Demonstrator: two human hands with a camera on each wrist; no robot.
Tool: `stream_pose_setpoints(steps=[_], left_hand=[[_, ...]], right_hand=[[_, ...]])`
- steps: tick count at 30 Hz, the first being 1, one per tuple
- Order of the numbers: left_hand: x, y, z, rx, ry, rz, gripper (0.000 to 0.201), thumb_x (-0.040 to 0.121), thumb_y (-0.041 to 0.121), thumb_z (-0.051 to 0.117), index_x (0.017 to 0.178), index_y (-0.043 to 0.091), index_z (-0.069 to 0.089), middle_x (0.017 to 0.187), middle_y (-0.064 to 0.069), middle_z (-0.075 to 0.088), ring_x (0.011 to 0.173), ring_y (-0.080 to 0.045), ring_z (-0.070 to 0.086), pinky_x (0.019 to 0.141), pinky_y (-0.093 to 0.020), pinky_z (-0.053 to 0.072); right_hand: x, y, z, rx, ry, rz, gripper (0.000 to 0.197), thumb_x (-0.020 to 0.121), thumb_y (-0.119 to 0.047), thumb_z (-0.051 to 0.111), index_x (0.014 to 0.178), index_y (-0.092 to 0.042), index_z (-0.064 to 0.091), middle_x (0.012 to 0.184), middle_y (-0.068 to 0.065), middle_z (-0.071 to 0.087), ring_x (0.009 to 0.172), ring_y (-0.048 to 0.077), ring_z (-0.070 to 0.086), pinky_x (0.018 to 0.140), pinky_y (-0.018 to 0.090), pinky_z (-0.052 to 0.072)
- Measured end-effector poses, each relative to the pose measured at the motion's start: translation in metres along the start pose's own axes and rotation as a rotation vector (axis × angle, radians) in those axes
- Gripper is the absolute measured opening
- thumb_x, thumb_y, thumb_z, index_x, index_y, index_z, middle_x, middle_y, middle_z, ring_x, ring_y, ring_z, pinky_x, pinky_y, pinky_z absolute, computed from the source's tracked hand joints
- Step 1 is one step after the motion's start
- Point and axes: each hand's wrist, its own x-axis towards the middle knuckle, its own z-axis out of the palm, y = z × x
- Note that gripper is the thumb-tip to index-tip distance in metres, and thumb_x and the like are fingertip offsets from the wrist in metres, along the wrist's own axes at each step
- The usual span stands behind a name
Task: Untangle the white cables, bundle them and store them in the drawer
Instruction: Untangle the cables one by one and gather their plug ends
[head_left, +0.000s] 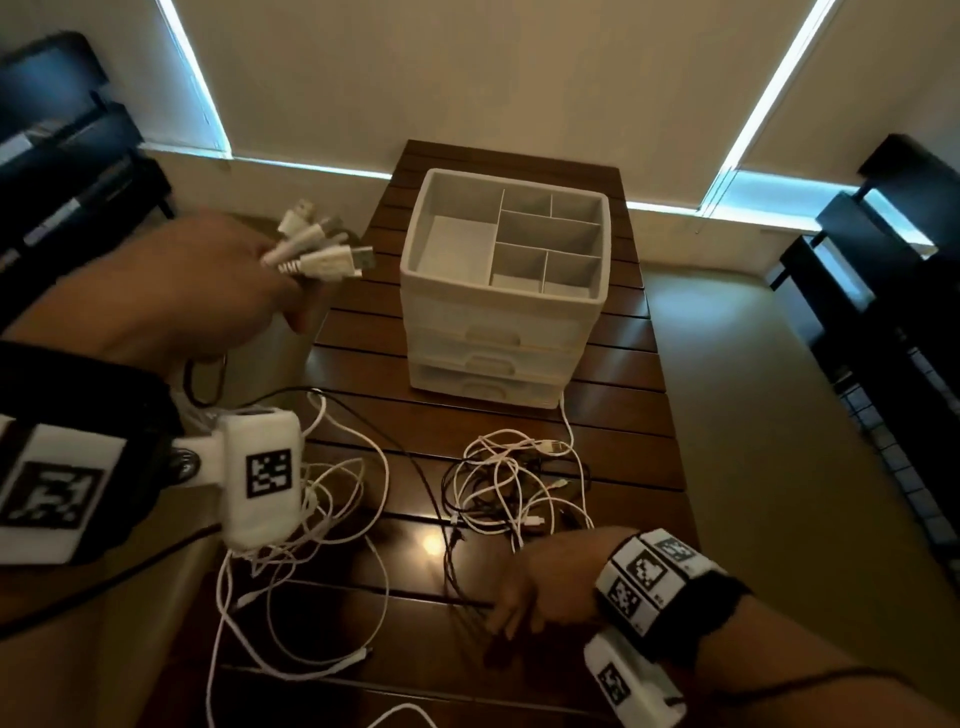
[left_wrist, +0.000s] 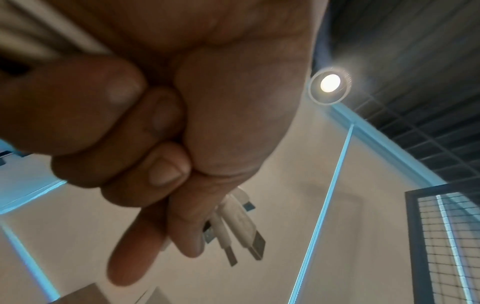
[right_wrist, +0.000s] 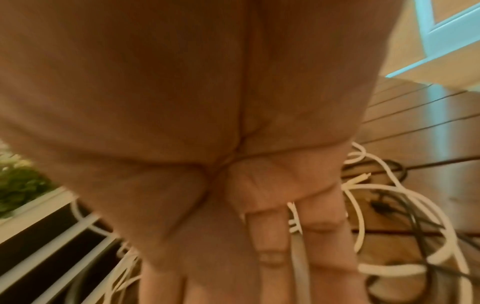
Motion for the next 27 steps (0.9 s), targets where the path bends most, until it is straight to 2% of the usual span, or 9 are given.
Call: stream_pose_setpoints(steps=[2, 4, 6, 8, 10, 11, 16, 22, 27], left_hand=[[0.002, -0.005, 0.018, 0.018, -0.062, -0.025, 0.025, 0.083, 0.022, 0.070, 0.059, 0.016, 0.072, 0.053, -0.012, 0.053, 0.044, -0.025, 0.043, 0.046, -0.025, 0.033], [0.003, -0.008, 0.034, -0.011, -0.129, -0.077, 0.014, 0.080, 0.016, 0.071, 0.067, 0.015, 0.073, 0.058, -0.013, 0.056, 0.048, -0.025, 0.046, 0.047, -0.025, 0.034], [0.007, -0.013, 0.050, -0.032, -0.198, -0.136, 0.007, 0.078, 0.013, 0.072, 0.072, 0.015, 0.073, 0.055, -0.009, 0.055, 0.047, -0.023, 0.044, 0.047, -0.024, 0.034], [0.005, -0.014, 0.065, -0.055, -0.248, -0.154, 0.007, 0.080, 0.014, 0.072, 0.073, 0.014, 0.072, 0.054, -0.006, 0.055, 0.047, -0.020, 0.045, 0.047, -0.024, 0.033], [0.005, -0.018, 0.079, -0.106, -0.297, -0.171, 0.012, 0.081, 0.014, 0.071, 0.069, 0.012, 0.071, 0.051, -0.003, 0.053, 0.044, -0.017, 0.044, 0.044, -0.022, 0.032], [0.005, -0.018, 0.085, -0.142, -0.326, -0.181, 0.016, 0.082, 0.015, 0.070, 0.066, 0.011, 0.070, 0.048, -0.002, 0.052, 0.042, -0.016, 0.042, 0.042, -0.022, 0.031], [0.005, -0.020, 0.116, -0.406, -0.501, -0.175, 0.024, 0.087, 0.019, 0.066, 0.066, 0.010, 0.069, 0.047, 0.001, 0.046, 0.039, -0.010, 0.033, 0.037, -0.021, 0.026], [0.006, -0.019, 0.144, -0.630, -0.436, -0.154, 0.019, 0.094, 0.019, 0.059, 0.081, 0.007, 0.066, 0.052, 0.002, 0.055, 0.042, -0.009, 0.044, 0.039, -0.020, 0.033], [0.004, -0.003, 0.151, -0.758, -0.338, -0.154, 0.013, 0.096, 0.014, 0.055, 0.087, 0.007, 0.062, 0.042, 0.008, 0.055, 0.035, -0.004, 0.035, 0.035, -0.016, 0.027]], right_hand=[[-0.004, -0.004, 0.002, 0.201, -0.233, -0.020, 0.055, 0.088, 0.019, 0.037, 0.140, 0.003, 0.042, 0.142, 0.021, 0.046, 0.088, -0.004, 0.064, 0.061, 0.004, 0.046], [-0.004, -0.006, -0.003, 0.223, -0.261, 0.057, 0.056, 0.089, 0.015, 0.044, 0.141, -0.004, 0.043, 0.137, 0.018, 0.052, 0.081, 0.004, 0.066, 0.054, 0.007, 0.048], [-0.002, 0.000, -0.017, 0.148, 0.066, 0.106, 0.042, 0.088, 0.002, 0.055, 0.127, -0.014, 0.059, 0.110, 0.000, 0.067, 0.072, 0.003, 0.064, 0.058, 0.014, 0.052], [0.001, 0.020, -0.040, 0.142, 0.599, 0.173, 0.015, 0.087, -0.011, 0.061, 0.098, -0.019, 0.069, 0.089, -0.008, 0.066, 0.072, 0.006, 0.063, 0.062, 0.020, 0.052], [0.007, 0.048, -0.061, 0.222, 1.022, 0.316, 0.011, 0.084, -0.014, 0.064, 0.079, -0.023, 0.066, 0.086, -0.005, 0.068, 0.077, 0.011, 0.062, 0.070, 0.025, 0.052], [0.013, 0.061, -0.069, 0.240, 1.096, 0.400, 0.010, 0.084, -0.015, 0.064, 0.082, -0.025, 0.066, 0.093, -0.002, 0.069, 0.082, 0.013, 0.062, 0.074, 0.025, 0.050], [0.040, 0.082, -0.080, 0.273, 0.985, 0.536, 0.037, 0.091, -0.022, 0.060, 0.127, -0.015, 0.058, 0.128, 0.009, 0.061, 0.116, 0.027, 0.058, 0.095, 0.031, 0.045], [0.046, 0.077, -0.083, 0.197, 1.023, 0.521, 0.026, 0.094, -0.011, 0.046, 0.098, -0.001, 0.070, 0.104, 0.017, 0.070, 0.097, 0.033, 0.065, 0.084, 0.039, 0.054], [0.043, 0.077, -0.080, 0.225, 0.957, 0.495, 0.035, 0.088, -0.023, 0.063, 0.121, -0.014, 0.056, 0.117, 0.009, 0.064, 0.106, 0.028, 0.061, 0.084, 0.031, 0.050]])
